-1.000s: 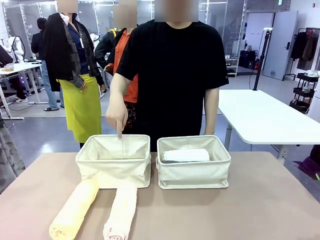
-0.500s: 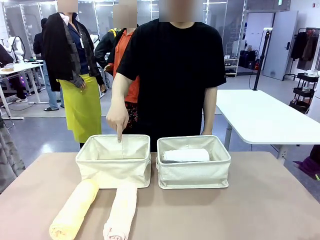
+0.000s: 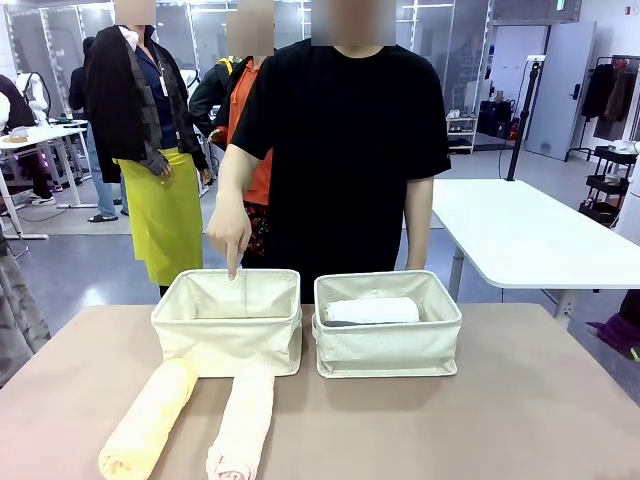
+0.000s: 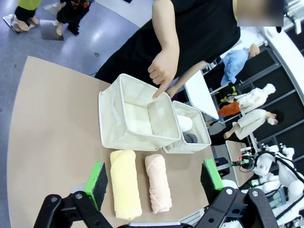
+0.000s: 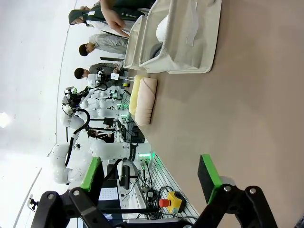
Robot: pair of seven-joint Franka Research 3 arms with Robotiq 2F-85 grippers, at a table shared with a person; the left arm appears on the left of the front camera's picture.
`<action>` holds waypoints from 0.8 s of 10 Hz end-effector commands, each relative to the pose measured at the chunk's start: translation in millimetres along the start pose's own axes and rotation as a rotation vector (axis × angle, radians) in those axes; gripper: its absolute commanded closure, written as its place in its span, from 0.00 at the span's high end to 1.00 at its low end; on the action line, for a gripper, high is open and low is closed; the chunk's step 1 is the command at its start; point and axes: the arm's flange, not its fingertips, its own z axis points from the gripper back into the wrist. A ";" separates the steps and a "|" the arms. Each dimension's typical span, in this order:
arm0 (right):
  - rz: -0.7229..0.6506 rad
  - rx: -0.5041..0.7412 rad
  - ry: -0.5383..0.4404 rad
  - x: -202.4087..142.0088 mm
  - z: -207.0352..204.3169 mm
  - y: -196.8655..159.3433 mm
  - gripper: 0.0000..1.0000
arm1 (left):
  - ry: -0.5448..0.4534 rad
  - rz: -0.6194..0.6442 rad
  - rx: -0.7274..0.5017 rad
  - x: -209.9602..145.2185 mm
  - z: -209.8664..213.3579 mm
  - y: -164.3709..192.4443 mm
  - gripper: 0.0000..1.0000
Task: Divide the towels into two baskets.
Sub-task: Pick up one hotel-folded towel from the bottom of the table and place it in the Fabric basket indicated by the person.
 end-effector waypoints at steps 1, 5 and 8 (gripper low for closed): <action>-0.020 -0.018 -0.001 -3.5 -3.6 5.5 1.00 | 0.066 -0.115 0.007 2.5 -12.4 -42.4 1.00; -0.020 -0.018 -0.001 -3.5 -3.6 5.5 1.00 | 0.236 -0.346 0.065 -16.1 -66.5 -112.3 1.00; -0.020 -0.018 -0.001 -3.5 -3.6 5.5 1.00 | 0.357 -0.512 0.212 -35.8 -116.2 -123.3 1.00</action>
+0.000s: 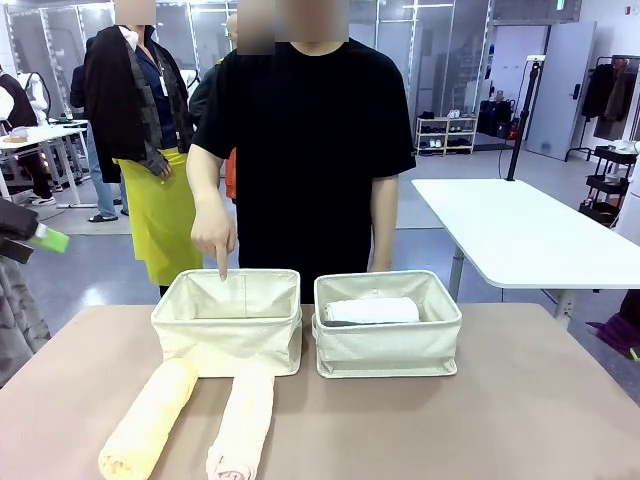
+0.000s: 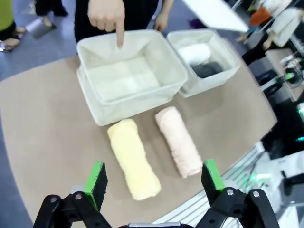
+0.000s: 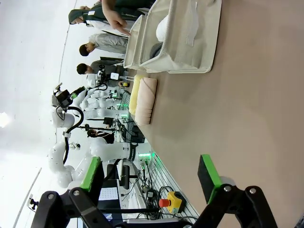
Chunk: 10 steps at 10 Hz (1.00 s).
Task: Divide the towels into two baskets.
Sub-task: Pick up one hotel-folded towel from the bottom of the table and place it in the Fabric basket indicated by the person.
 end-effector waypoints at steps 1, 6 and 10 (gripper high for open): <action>-0.020 -0.017 -0.003 -3.6 -2.8 5.5 1.00 | 0.066 -0.078 0.108 -2.5 -31.3 -5.2 1.00; -0.020 -0.017 -0.003 -3.6 -2.8 5.5 1.00 | 0.110 -0.170 0.253 -58.0 -109.1 -31.6 1.00; -0.020 -0.017 -0.003 -3.6 -2.8 5.5 1.00 | 0.151 -0.169 0.231 26.2 -100.6 -31.9 1.00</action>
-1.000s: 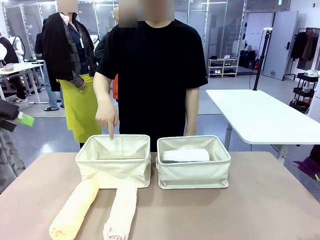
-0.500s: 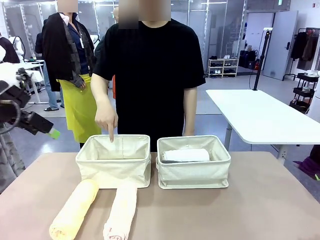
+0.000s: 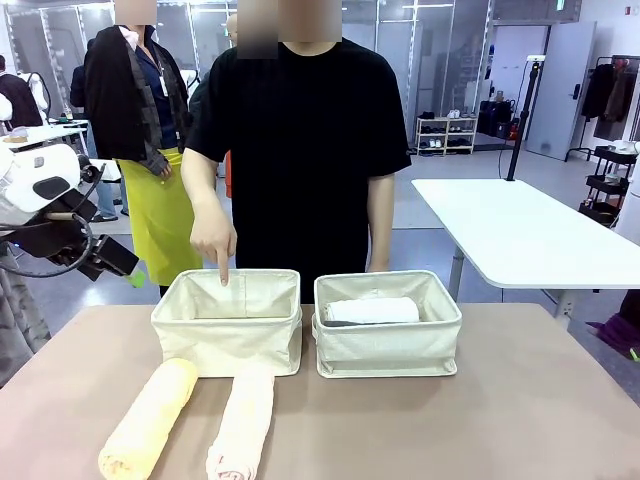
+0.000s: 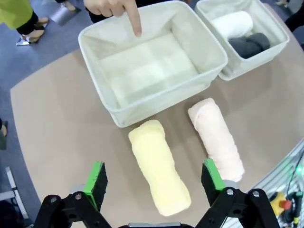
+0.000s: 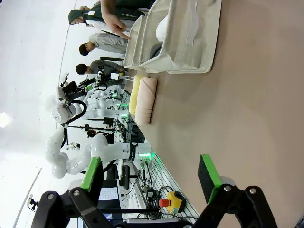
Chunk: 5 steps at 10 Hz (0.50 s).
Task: Divide the towels into two baskets.
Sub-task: Pick up one hotel-folded towel from the bottom of the table and place it in the Fabric basket indicated by the person.
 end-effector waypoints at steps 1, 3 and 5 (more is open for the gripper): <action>-0.020 -0.017 -0.002 -3.6 -2.7 5.5 1.00 | -0.014 -0.019 0.017 -0.5 7.0 3.7 1.00; -0.020 -0.017 -0.002 -3.6 -2.7 5.5 1.00 | -0.014 -0.019 0.017 -0.5 7.0 3.7 1.00; -0.020 -0.017 -0.002 -3.6 -2.7 5.5 1.00 | -0.005 -0.013 0.009 0.1 4.5 4.2 1.00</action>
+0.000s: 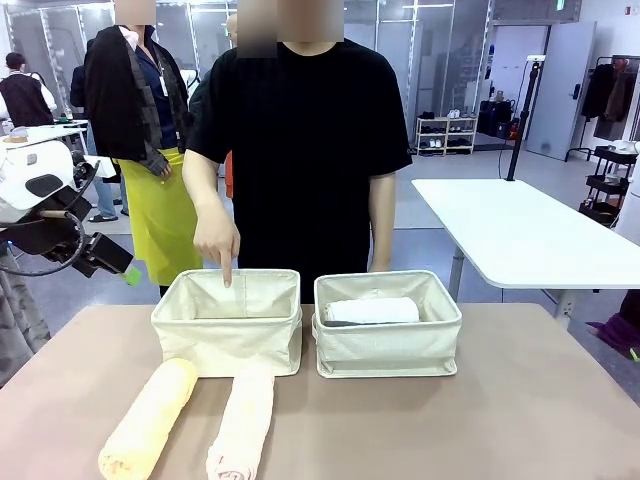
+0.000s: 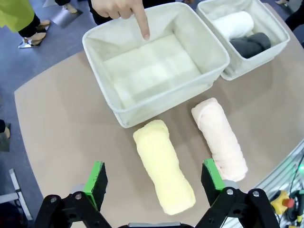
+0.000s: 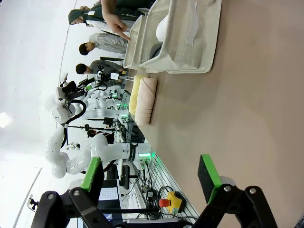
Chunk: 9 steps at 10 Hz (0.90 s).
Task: Divide the towels into two baskets.
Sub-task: Pick up one hotel-folded towel from the bottom of the table and place it in the Fabric basket indicated by the person.
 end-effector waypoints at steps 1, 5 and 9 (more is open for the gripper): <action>-0.020 -0.017 -0.002 -3.6 -2.7 5.5 1.00 | 0.068 0.027 0.011 -4.8 -19.6 5.4 1.00; -0.020 -0.017 -0.002 -3.6 -2.7 5.5 1.00 | 0.268 0.025 0.060 -30.8 -58.2 3.9 1.00; -0.020 -0.017 -0.002 -3.6 -2.7 5.5 1.00 | 0.386 0.076 0.077 -76.2 -100.6 -1.6 1.00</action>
